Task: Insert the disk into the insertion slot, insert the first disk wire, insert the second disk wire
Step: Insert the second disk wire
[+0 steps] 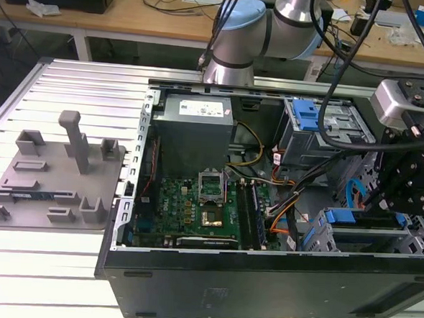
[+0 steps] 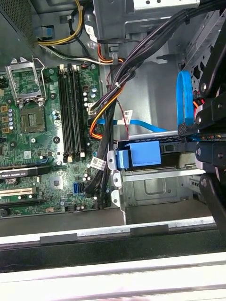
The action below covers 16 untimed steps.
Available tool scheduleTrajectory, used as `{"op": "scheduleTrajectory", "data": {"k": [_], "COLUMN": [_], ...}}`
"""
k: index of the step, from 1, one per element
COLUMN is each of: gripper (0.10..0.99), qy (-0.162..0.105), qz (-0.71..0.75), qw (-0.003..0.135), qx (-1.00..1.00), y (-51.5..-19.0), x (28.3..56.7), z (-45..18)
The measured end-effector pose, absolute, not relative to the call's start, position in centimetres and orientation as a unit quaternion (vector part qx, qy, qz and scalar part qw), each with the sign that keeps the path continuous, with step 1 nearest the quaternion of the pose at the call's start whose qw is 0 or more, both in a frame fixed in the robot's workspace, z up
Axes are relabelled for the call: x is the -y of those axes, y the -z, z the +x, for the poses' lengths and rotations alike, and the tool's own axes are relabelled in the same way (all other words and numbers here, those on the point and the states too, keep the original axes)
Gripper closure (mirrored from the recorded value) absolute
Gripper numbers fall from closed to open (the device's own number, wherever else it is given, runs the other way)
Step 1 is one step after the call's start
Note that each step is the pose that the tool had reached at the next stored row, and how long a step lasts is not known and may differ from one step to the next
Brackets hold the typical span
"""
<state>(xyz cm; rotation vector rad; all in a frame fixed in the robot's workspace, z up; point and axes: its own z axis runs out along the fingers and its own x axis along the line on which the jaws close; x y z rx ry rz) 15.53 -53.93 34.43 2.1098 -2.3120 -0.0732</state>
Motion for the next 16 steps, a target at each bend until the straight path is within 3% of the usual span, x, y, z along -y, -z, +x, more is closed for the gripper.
{"op": "scheduleTrajectory", "data": {"k": [16], "gripper": [0.914], "qy": [0.025], "qz": [0.675], "qw": [0.004], "qx": [0.738], "y": [-33.79], "x": [54.0], "z": [15.52]}}
